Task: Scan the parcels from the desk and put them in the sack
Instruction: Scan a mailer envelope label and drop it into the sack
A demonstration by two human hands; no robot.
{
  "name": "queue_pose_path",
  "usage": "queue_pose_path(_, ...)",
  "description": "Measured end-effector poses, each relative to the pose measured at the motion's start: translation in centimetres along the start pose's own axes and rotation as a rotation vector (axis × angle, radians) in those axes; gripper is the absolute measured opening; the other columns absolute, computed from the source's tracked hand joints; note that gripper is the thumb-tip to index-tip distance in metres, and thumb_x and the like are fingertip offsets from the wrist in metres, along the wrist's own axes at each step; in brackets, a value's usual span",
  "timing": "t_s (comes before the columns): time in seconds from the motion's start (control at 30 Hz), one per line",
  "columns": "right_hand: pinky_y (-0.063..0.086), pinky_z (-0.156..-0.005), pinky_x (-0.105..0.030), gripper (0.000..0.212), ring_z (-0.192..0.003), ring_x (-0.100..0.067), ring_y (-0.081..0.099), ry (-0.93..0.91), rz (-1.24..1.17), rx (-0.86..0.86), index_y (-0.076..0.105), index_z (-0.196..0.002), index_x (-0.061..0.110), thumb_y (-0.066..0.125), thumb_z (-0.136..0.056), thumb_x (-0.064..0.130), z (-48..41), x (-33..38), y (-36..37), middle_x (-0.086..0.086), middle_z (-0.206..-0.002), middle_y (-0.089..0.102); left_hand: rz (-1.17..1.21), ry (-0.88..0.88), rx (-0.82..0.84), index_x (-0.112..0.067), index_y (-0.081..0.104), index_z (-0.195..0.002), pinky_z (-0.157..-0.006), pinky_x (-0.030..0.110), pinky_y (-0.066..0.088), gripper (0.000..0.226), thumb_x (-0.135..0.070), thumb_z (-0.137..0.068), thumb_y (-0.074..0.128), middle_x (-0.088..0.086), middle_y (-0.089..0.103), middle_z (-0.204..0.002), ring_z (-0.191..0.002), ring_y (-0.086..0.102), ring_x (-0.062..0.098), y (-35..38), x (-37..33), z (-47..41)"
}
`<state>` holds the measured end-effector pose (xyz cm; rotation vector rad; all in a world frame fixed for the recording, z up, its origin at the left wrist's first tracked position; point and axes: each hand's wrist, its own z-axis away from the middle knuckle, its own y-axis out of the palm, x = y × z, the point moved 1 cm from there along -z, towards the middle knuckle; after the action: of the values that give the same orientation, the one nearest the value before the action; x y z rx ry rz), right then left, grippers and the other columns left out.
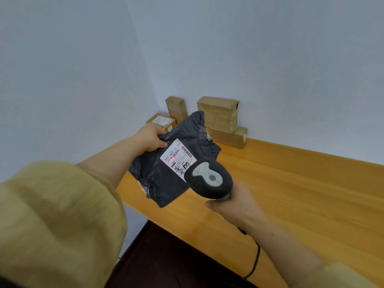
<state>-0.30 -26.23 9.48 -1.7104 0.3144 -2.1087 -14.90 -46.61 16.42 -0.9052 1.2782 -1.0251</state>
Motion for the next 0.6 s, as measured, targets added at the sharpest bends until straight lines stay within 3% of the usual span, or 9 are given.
queue_pose_path(0.23,0.048,-0.068,-0.029,0.020,-0.082,-0.019,0.061,-0.009,0.104,-0.053,0.063,-0.101,0.014,0.068,-0.082,0.013,0.7,0.9,0.6,-0.005,-0.092,0.068,0.016,0.017,0.004,-0.004,0.068,-0.110,-0.085,0.034,0.043,0.025,-0.014,-0.087,0.066,0.017,0.064,-0.109,-0.092,0.052,0.023,-0.4,0.6,-0.2)
queue_pose_path(0.33,0.049,-0.069,-0.031,0.017,-0.083,-0.022,0.063,-0.008,0.136,-0.079,0.062,-0.096,0.018,0.068,-0.081,0.014,0.6,1.1,0.7,-0.004,-0.089,0.068,0.037,0.030,0.015,-0.005,0.068,-0.111,-0.087,0.034,0.043,0.026,-0.014,-0.087,0.065,0.016,0.064,-0.111,-0.100,0.055,0.027,-0.5,0.5,-0.4)
queue_pose_path(0.43,0.047,-0.063,-0.029,0.012,-0.076,-0.021,0.062,-0.009,0.168,-0.079,0.058,-0.090,0.020,0.066,-0.082,0.015,0.6,1.3,0.8,-0.001,-0.080,0.065,0.031,0.052,0.034,-0.007,0.067,-0.116,-0.092,0.038,0.045,0.029,-0.015,-0.088,0.065,0.016,0.064,-0.114,-0.106,0.056,0.030,-0.5,0.4,-0.7)
queue_pose_path(0.6,0.044,-0.053,-0.024,0.012,-0.073,-0.022,0.062,0.013,0.177,-0.098,0.061,-0.095,0.018,0.064,-0.084,0.016,0.5,1.2,0.9,-0.001,-0.080,0.064,0.046,0.070,0.060,-0.008,0.069,-0.111,-0.081,0.033,0.044,0.025,-0.015,-0.087,0.066,0.015,0.064,-0.109,-0.092,0.053,0.024,0.0,0.3,-1.6)
